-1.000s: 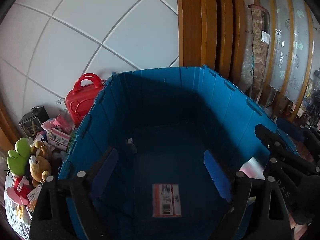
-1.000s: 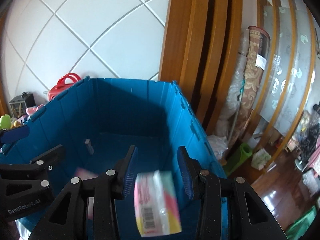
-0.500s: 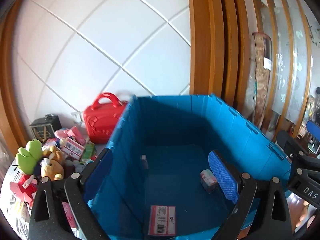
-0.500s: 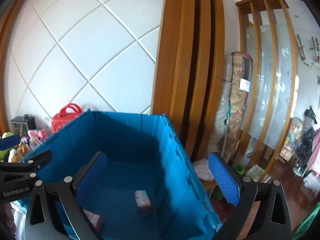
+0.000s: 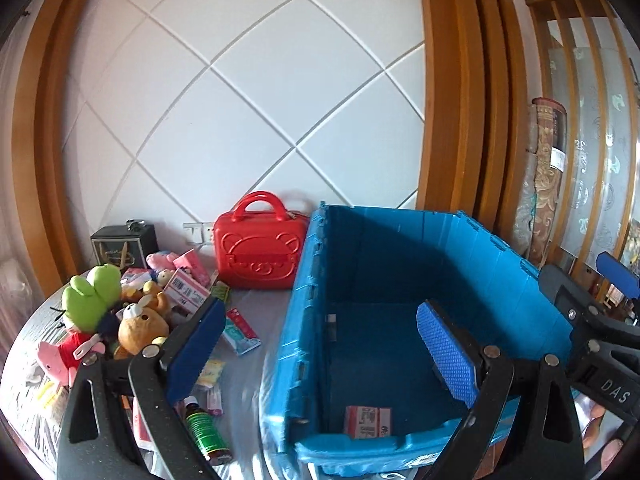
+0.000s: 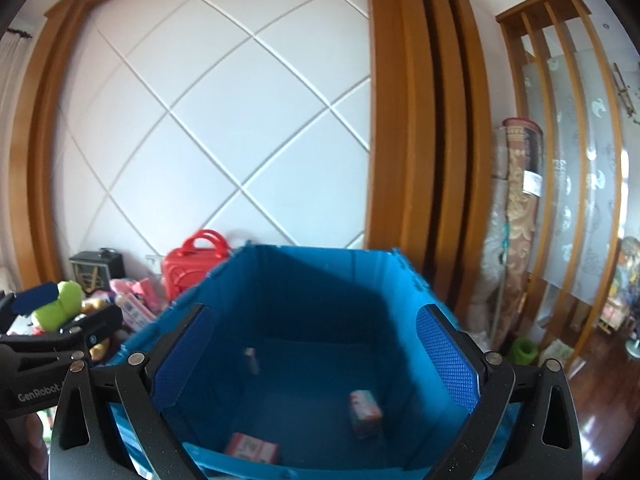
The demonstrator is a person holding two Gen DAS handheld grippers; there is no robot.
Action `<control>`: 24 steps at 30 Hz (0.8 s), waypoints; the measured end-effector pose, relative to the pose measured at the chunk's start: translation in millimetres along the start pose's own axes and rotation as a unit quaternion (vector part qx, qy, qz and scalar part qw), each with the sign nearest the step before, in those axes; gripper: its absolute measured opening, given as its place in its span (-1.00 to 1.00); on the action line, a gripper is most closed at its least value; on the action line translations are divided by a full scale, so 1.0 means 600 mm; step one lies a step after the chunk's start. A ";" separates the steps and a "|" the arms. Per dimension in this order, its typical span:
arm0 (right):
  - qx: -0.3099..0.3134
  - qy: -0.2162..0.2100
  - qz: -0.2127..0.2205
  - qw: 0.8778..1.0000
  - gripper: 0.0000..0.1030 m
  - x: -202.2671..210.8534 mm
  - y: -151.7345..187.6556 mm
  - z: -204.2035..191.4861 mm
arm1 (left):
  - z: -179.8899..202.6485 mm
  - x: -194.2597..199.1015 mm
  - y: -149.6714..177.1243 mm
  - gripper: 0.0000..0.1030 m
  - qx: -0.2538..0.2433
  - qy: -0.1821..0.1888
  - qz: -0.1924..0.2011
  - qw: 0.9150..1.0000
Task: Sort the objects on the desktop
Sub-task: 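Withdraw both grippers from the crate back toward the pile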
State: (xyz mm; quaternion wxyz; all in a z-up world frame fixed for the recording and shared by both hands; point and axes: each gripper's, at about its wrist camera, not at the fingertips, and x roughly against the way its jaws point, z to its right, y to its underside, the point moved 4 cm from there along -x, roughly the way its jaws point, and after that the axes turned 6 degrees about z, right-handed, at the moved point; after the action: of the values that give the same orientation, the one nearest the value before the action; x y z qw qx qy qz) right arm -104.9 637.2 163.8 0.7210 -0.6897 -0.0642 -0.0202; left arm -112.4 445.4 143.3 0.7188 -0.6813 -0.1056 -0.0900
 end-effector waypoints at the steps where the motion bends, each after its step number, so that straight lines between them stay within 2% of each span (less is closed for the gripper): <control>1: -0.002 -0.006 0.001 1.000 1.00 -0.001 0.000 -0.009 | -0.010 0.002 0.002 0.90 0.000 -0.006 -0.001 1.000; 9: -0.001 -0.053 0.000 0.999 1.00 -0.005 0.000 -0.097 | -0.114 0.026 0.020 0.90 0.018 -0.057 -0.010 0.998; 13: -0.003 -0.084 0.002 0.996 1.00 -0.003 -0.002 -0.164 | -0.190 0.045 0.030 0.90 0.024 -0.091 -0.010 0.995; 19: 0.008 -0.137 -0.006 0.990 1.00 0.001 0.004 -0.314 | -0.338 0.073 0.054 0.90 0.029 -0.130 -0.018 0.991; 24: 0.008 -0.166 -0.040 0.985 1.00 -0.005 0.038 -0.432 | -0.471 0.068 0.096 0.90 0.039 -0.154 -0.056 0.986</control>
State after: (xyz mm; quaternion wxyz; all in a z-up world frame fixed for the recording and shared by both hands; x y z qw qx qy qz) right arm -88.5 379.5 130.5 0.7043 -0.6748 -0.2105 0.0659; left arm -48.9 167.0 85.4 0.7137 -0.6515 -0.2565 -0.0198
